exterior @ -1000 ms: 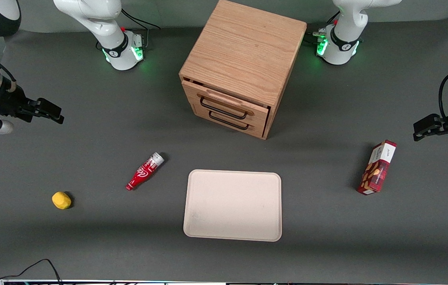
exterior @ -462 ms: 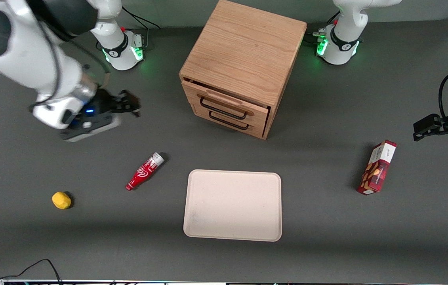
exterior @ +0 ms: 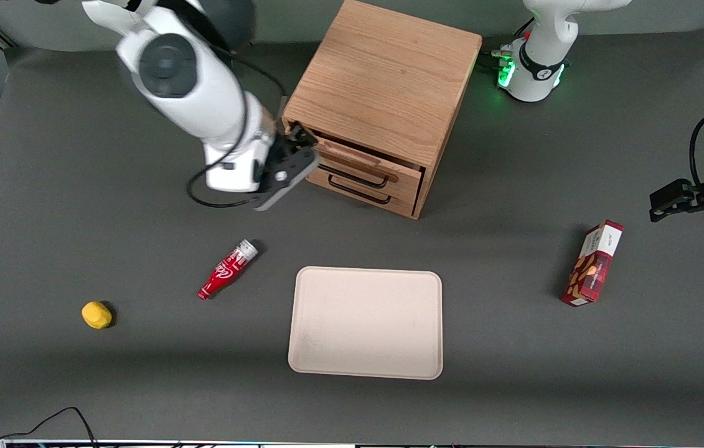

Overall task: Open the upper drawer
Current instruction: 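Move the right gripper to the upper drawer's black handle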

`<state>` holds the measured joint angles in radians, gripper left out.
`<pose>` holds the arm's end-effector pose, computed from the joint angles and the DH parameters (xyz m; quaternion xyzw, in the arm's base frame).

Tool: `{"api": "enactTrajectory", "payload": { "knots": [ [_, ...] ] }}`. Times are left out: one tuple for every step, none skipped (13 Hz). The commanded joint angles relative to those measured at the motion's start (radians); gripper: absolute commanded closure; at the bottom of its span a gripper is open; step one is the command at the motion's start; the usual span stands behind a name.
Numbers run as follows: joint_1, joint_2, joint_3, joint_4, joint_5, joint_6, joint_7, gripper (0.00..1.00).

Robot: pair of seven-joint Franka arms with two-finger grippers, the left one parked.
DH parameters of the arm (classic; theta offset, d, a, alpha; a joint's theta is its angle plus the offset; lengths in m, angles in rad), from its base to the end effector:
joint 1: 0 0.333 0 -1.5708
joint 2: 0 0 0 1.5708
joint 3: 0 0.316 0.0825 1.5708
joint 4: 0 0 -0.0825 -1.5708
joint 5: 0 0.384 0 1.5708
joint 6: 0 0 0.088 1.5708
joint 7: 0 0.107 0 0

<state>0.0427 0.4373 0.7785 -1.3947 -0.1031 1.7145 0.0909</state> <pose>0.5179 0.4111 0.5146 -0.9354 -0.3393 0.0414 0.0908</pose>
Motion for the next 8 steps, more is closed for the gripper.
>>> {"api": "enactTrajectory", "payload": {
  "knots": [
    [0.086,0.109,0.010,0.042,-0.059,0.048,-0.028,0.00],
    [0.106,0.122,0.010,0.040,-0.067,0.057,-0.030,0.00],
    [0.109,0.133,0.010,0.033,-0.082,0.057,-0.031,0.00],
    [0.108,0.135,0.010,0.014,-0.093,0.063,-0.052,0.00],
    [0.108,0.141,0.010,0.005,-0.098,0.079,-0.068,0.00],
    [0.106,0.147,0.008,0.003,-0.102,0.082,-0.072,0.00],
    [0.108,0.155,0.008,0.003,-0.118,0.083,-0.074,0.00],
    [0.108,0.164,0.008,0.002,-0.130,0.083,-0.077,0.00]
  ]
}}
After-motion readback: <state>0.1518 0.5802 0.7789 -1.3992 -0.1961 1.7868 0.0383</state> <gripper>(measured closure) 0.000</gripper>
